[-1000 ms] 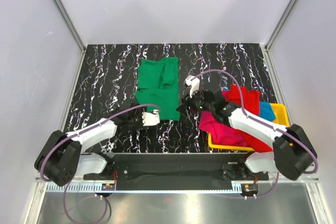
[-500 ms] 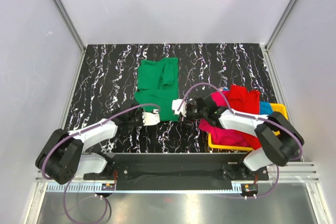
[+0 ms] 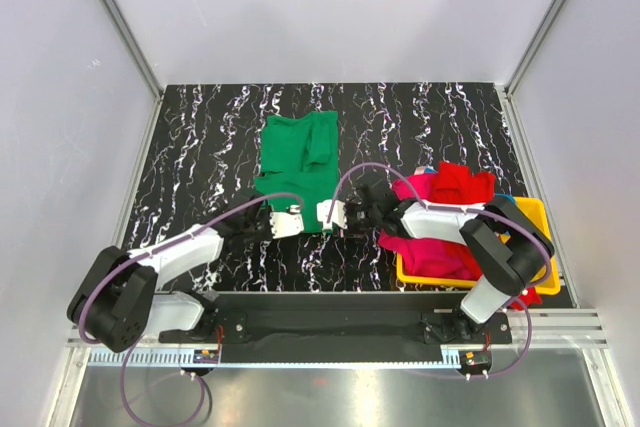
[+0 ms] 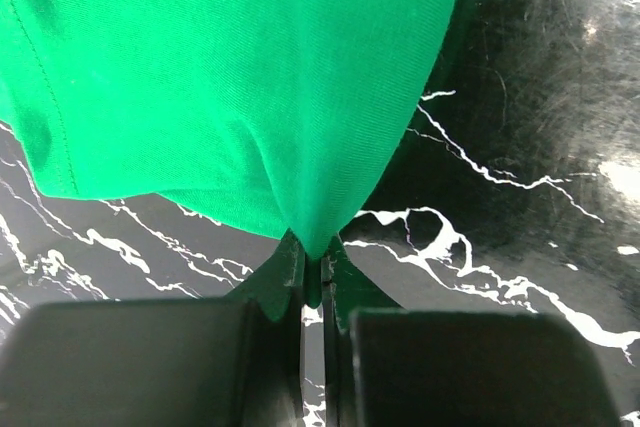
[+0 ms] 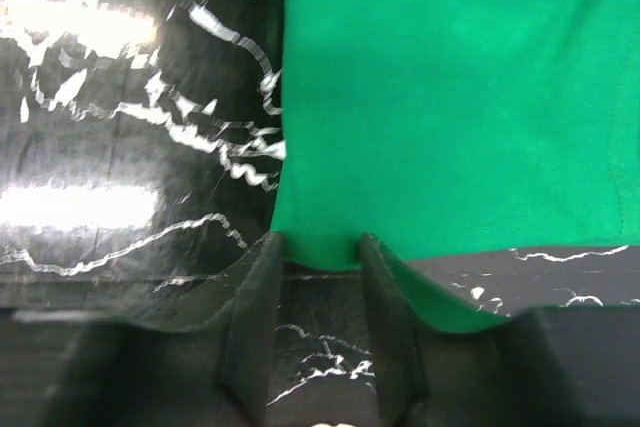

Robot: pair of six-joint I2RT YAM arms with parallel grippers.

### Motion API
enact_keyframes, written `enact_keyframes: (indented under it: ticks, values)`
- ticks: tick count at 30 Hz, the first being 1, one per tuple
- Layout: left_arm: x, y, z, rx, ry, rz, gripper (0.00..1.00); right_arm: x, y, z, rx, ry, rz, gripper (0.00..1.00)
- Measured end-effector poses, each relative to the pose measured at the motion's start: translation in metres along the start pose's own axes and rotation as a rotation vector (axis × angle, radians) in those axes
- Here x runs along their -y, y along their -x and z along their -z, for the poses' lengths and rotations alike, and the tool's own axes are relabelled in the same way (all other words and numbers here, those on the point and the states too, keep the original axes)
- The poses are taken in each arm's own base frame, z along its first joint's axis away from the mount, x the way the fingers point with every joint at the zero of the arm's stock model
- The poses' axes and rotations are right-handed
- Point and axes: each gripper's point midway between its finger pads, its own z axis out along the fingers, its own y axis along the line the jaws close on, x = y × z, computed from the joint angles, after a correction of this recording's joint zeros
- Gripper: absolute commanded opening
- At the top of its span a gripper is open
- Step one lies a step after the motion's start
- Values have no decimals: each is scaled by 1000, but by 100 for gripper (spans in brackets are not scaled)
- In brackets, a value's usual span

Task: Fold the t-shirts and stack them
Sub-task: Fold the tshirt

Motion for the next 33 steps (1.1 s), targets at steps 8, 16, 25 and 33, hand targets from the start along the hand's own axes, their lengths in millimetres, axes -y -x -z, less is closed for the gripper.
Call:
enact_keyframes:
  ticks: [8, 16, 25, 33]
  values:
    - [5, -6, 8, -11, -41, 67, 0, -16, -1, -2, -44, 57, 11, 0]
    - [15, -6, 44, -24, -138, 136, 0, -44, 48, 28, 11, 102, -16, 0]
    - [37, 16, 118, -3, -319, 152, 0, -77, 103, 84, 103, 192, -211, 0]
    - [25, 32, 153, -17, -388, 255, 0, -66, 134, 107, 135, 191, -382, 0]
